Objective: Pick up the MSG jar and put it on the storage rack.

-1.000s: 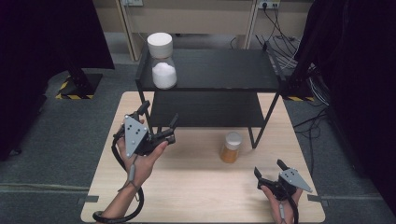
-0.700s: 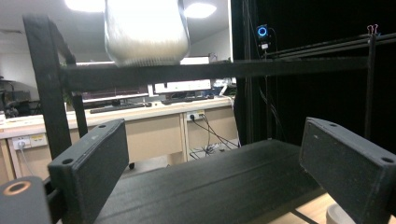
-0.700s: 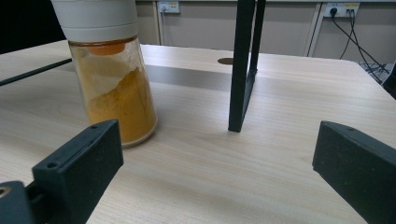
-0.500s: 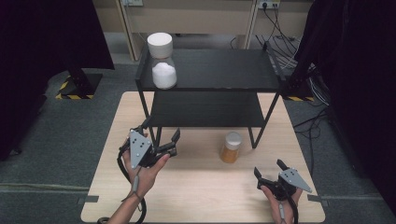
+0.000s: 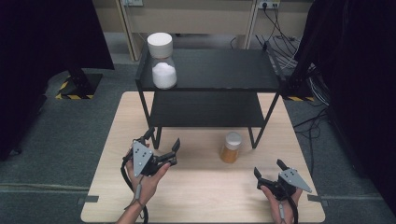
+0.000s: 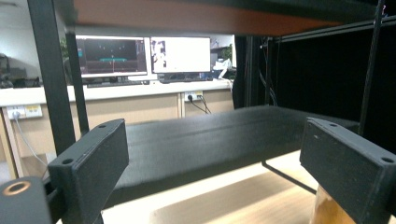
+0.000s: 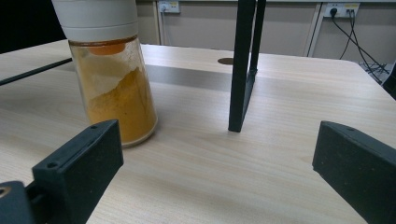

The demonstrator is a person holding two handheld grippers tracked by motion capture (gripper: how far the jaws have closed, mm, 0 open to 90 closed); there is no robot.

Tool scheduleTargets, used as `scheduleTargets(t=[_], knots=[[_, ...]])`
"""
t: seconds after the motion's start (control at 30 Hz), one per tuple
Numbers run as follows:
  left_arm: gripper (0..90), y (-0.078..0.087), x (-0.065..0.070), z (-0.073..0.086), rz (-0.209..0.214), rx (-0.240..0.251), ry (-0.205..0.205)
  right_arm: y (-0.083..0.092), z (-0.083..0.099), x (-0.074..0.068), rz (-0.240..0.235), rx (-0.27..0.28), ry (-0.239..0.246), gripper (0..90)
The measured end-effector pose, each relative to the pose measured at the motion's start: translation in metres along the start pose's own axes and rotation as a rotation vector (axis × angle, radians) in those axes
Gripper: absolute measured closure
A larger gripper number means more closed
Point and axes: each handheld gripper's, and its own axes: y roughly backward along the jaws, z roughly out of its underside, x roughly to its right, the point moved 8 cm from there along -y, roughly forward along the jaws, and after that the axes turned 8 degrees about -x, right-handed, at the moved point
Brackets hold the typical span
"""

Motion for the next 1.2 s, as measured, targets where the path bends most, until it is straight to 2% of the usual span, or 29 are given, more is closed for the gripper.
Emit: scheduleTargets(t=[0.37, 0.67, 0.97, 1.2], knots=[[7.5, 0.000, -0.001, 0.022, -0.003, -0.043, 0.012, 0.000, 0.000, 0.000, 0.000, -0.003, 0.004, 2.1], [7.6, 0.002, -0.002, 0.050, -0.009, -0.092, 0.038, -0.001, 0.000, -0.001, -0.001, -0.001, 0.006, 2.1], [7.6, 0.002, -0.006, 0.078, -0.037, -0.147, 0.071, -0.001, 0.000, -0.001, -0.001, -0.001, 0.006, 2.1], [7.6, 0.002, -0.005, 0.086, -0.039, -0.173, 0.071, -0.001, 0.000, -0.001, -0.003, -0.001, 0.005, 2.1]])
